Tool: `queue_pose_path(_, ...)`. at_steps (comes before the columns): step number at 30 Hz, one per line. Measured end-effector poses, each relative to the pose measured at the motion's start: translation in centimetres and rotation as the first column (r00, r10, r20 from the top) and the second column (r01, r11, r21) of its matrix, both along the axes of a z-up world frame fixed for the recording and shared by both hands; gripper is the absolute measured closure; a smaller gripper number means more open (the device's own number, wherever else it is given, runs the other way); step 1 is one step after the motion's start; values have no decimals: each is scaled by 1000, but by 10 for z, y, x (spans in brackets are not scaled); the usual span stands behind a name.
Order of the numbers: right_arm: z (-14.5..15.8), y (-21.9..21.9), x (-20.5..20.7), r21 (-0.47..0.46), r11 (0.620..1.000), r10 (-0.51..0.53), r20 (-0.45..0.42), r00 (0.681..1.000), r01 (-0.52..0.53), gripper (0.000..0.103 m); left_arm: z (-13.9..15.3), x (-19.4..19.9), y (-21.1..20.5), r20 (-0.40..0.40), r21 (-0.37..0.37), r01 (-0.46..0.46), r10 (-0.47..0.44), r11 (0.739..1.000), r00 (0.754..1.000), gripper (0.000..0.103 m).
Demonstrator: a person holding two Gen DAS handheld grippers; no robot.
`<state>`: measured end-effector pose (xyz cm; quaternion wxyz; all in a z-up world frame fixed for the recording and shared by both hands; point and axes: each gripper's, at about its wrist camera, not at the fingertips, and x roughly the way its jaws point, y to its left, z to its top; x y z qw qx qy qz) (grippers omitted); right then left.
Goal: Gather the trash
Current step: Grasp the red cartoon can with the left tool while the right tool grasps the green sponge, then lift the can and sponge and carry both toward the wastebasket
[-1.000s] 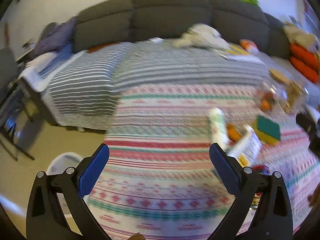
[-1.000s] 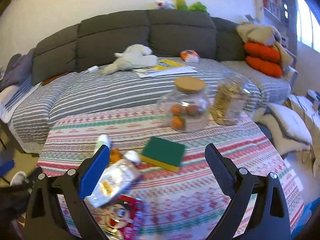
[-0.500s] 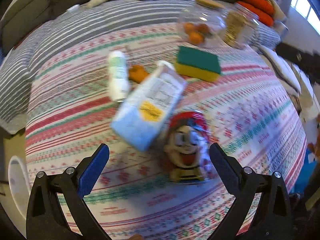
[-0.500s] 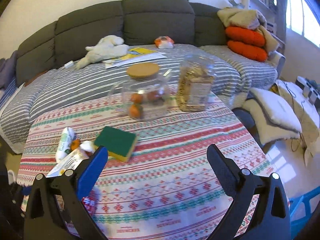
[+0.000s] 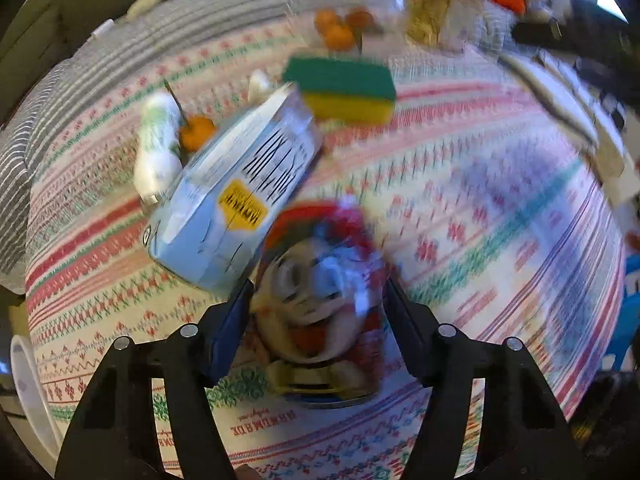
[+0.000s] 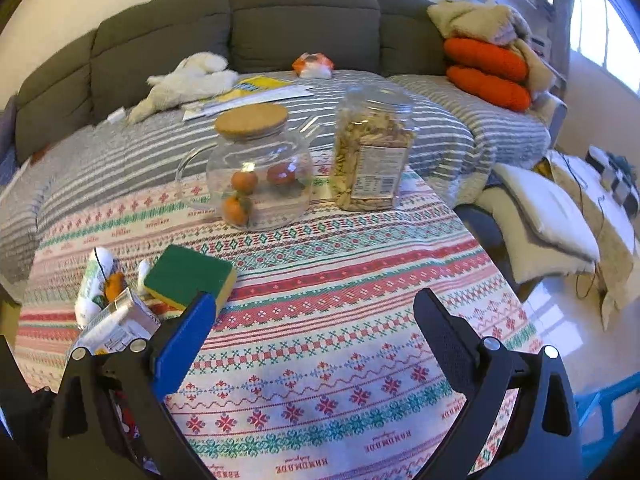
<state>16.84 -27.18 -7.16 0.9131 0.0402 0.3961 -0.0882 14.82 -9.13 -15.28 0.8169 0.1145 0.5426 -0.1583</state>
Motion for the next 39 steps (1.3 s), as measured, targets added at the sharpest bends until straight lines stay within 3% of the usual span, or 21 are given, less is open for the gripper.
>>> queue_pose_path(2, -1, 8, 4, -21, 999, 43, 5, 999, -43, 7, -6, -1, 3, -7, 6, -11, 11, 1000, 1000, 49)
queue_pose_path(5, -2, 23, 10, -67, 990, 130, 22, 991, -128, 7, 5, -4, 9, 13, -67, 4, -4, 998, 1000, 50)
queue_pose_path(8, -13, 35, 19, -108, 968, 230, 14, 973, -227, 7, 24, -12, 12, 65, -90, 38, -32, 995, 997, 52)
queue_pose_path(10, -23, 44, 27, -113, 944, 313, -3, 950, -311, 7, 34, -16, 19, 81, -93, 40, -33, 995, 996, 52)
queue_pose_path(16, -52, 82, 59, -189, 816, 539, -96, 837, -547, 7, 54, -18, 58, 99, -125, -33, 46, 992, 994, 52)
queue_pose_path(24, -79, 104, 94, -236, 722, 623, -184, 760, -650, 7, 88, -15, 120, 154, -221, -150, 186, 964, 970, 52)
queue_pose_path(27, -89, 105, 102, -207, 727, 620, -211, 755, -655, 10, 91, -13, 132, 165, -224, -178, 217, 958, 962, 52)
queue_pose_path(28, -91, 105, 104, -188, 733, 619, -211, 756, -653, 13, 91, -14, 135, 163, -222, -188, 227, 957, 960, 52)
queue_pose_path(29, -91, 105, 105, -159, 741, 622, -207, 755, -653, 23, 91, -15, 138, 160, -223, -196, 234, 955, 959, 52)
queue_pose_path(33, -87, 107, 102, -133, 781, 582, -198, 789, -610, 37, 91, -17, 142, 159, -225, -212, 251, 951, 955, 52)
queue_pose_path(39, -55, 105, 81, -134, 842, 508, -129, 852, -522, 40, 96, -19, 148, 185, -222, -233, 276, 947, 943, 52)
